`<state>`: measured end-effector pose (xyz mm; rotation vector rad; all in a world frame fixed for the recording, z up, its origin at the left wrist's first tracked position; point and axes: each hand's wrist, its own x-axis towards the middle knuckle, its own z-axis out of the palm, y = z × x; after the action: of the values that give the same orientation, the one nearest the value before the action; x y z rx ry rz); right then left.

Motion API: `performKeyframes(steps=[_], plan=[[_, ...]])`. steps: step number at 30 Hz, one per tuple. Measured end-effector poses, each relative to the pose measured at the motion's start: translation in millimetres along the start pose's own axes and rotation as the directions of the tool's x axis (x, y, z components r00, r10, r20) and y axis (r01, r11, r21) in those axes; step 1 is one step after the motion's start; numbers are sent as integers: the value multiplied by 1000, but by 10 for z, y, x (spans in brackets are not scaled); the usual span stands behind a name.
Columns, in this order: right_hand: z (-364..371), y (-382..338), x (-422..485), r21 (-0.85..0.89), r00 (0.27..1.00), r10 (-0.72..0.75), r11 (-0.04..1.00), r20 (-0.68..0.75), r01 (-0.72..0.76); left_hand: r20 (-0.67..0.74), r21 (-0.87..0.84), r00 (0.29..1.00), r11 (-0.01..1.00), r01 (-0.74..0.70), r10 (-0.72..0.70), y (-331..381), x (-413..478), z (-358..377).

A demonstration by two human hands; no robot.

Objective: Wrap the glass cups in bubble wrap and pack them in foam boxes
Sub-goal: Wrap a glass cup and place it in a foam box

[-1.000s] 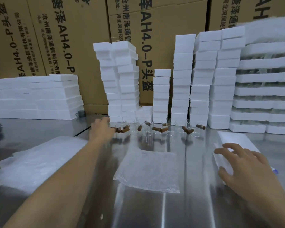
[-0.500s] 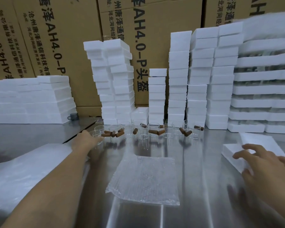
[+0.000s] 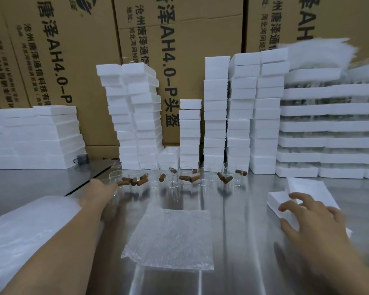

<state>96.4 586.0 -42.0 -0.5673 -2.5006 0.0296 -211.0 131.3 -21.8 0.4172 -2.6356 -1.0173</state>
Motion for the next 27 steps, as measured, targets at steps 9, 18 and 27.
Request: performKeyframes(steps=[9, 18, 27], plan=[[-3, -96, -31, 59, 993, -21, 998, -113, 27, -302, -307, 921, 889, -339, 247, 850, -754, -217], [-83, -477, -195, 466, 950, -139, 846, -280, 261, -254, -345, 525, 431, -834, 813, 1349, -2616, 138], [-120, -527, -267, 495, 961, -181, 828, -208, 263, -198, -300, 399, 333, -894, 895, 1109, -2760, 325]])
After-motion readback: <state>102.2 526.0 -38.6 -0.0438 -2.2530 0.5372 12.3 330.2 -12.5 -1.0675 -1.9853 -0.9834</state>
